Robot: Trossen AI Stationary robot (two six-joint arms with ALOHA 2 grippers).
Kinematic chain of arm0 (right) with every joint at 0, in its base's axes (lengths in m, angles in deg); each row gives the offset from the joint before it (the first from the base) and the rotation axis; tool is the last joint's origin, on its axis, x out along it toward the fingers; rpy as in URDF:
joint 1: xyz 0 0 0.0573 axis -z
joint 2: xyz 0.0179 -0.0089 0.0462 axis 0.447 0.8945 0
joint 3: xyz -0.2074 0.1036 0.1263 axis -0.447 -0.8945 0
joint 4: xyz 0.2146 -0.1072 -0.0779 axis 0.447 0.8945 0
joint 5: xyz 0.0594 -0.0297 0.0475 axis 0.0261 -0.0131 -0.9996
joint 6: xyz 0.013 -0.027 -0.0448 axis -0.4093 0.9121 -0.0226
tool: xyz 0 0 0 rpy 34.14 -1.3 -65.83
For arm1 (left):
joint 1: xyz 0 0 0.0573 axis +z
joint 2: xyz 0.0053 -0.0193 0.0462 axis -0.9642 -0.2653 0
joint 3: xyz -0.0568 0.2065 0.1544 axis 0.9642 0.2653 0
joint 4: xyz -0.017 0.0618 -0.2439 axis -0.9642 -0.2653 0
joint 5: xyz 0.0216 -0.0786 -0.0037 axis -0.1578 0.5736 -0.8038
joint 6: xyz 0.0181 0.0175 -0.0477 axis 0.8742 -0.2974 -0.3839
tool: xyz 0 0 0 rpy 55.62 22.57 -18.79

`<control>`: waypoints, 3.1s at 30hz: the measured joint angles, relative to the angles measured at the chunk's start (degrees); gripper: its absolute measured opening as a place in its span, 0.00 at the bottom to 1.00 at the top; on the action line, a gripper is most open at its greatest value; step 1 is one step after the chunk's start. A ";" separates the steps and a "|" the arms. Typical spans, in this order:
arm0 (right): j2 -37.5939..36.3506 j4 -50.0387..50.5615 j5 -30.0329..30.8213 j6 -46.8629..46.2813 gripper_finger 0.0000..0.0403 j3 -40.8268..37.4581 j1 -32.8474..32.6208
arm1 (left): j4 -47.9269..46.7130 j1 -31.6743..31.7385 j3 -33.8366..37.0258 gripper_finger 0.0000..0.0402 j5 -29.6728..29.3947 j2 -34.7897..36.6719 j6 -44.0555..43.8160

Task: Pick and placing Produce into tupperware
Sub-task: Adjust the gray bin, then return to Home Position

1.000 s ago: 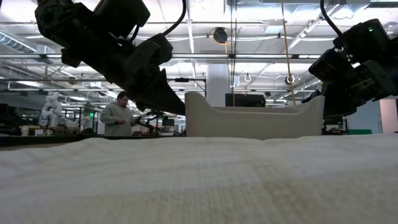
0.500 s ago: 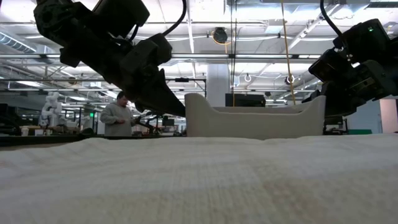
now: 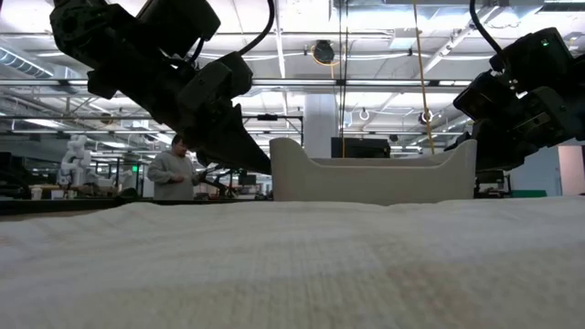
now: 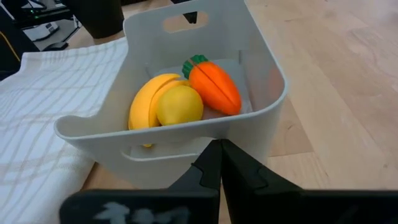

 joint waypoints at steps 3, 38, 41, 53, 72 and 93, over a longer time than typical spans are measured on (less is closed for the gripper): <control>0.00 0.64 -0.17 -0.44 0.00 0.00 -0.01 | -0.31 0.00 0.00 0.00 -0.01 0.00 -0.23; -9.15 10.58 7.30 -1.67 0.00 -0.02 2.56 | -16.82 1.63 0.04 0.00 -11.61 8.01 10.73; -12.75 12.68 7.33 -0.90 0.00 0.00 2.56 | -21.09 1.73 0.04 0.00 -12.45 12.39 14.08; -25.26 14.36 7.21 4.45 0.00 0.00 5.32 | -12.42 6.97 6.95 0.00 -1.42 30.96 29.36; -38.70 15.77 -0.64 0.90 0.00 0.04 9.25 | -10.30 14.47 15.14 0.00 5.16 54.63 34.17; -43.10 15.57 -6.38 -0.18 0.00 0.02 9.25 | -6.36 7.87 30.40 0.00 5.93 72.96 34.77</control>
